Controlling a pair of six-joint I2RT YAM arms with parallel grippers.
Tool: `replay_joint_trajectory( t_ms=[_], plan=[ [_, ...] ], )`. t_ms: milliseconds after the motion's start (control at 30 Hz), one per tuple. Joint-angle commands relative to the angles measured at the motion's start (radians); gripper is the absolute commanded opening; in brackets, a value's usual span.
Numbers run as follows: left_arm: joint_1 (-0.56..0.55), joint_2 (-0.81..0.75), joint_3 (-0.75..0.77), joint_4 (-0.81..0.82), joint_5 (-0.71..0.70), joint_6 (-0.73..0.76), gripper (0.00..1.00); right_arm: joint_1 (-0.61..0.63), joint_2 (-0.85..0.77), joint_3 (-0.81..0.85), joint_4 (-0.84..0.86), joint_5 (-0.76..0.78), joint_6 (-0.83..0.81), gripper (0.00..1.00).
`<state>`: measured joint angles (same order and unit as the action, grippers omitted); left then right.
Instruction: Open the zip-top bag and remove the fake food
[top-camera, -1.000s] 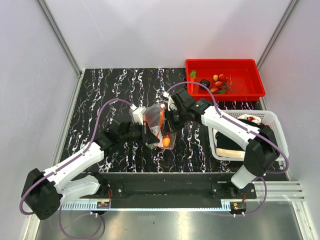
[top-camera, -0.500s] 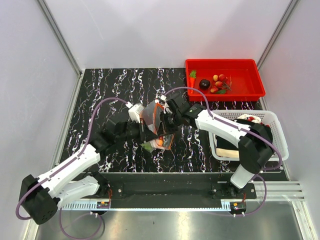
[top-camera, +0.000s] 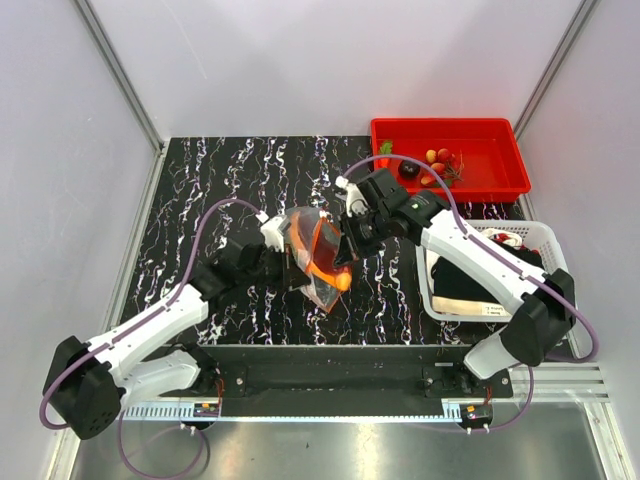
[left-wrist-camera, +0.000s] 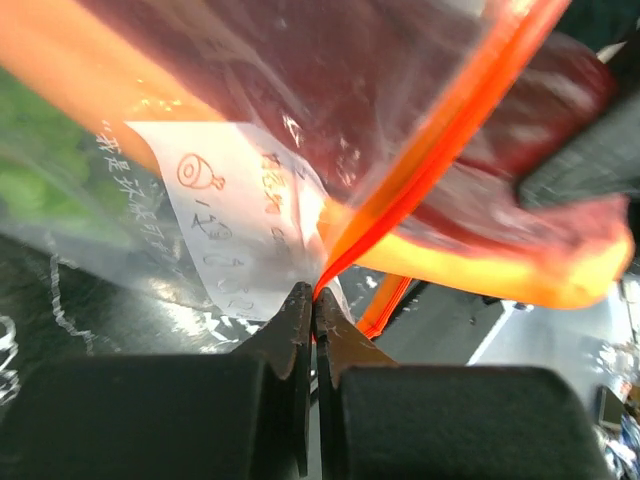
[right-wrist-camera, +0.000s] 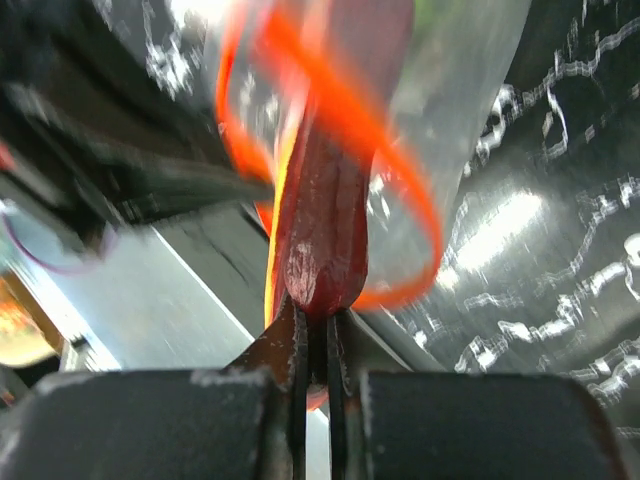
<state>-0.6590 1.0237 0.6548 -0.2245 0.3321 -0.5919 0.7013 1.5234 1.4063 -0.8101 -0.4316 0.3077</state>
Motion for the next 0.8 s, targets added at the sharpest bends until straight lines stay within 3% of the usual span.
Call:
replay_joint_trajectory(
  t_ms=[0, 233, 433, 633, 667, 767],
  plan=[
    [0.012, -0.019, 0.087, -0.038, -0.154, 0.011, 0.00, 0.004, -0.107, -0.027, -0.145, -0.038, -0.130, 0.00],
    [0.039, -0.024, 0.164, -0.156, -0.393, -0.058, 0.00, 0.003, -0.394, -0.104, -0.147, -0.084, -0.168, 0.00],
    [0.056, -0.027, 0.184, -0.246, -0.525, -0.097, 0.00, 0.004, -0.532, -0.089, -0.147, 0.103, -0.162, 0.00],
    [0.065, -0.056, 0.207, -0.299, -0.555, -0.108, 0.00, -0.022, -0.523, -0.047, -0.075, 0.396, -0.101, 0.00],
    [0.064, -0.063, 0.209, -0.302, -0.547, -0.106, 0.00, -0.063, -0.511, -0.038, -0.066, 0.453, -0.091, 0.00],
    [0.064, -0.089, 0.209, -0.300, -0.510, -0.100, 0.00, -0.219, -0.439, 0.017, -0.020, 0.435, -0.090, 0.00]
  ],
)
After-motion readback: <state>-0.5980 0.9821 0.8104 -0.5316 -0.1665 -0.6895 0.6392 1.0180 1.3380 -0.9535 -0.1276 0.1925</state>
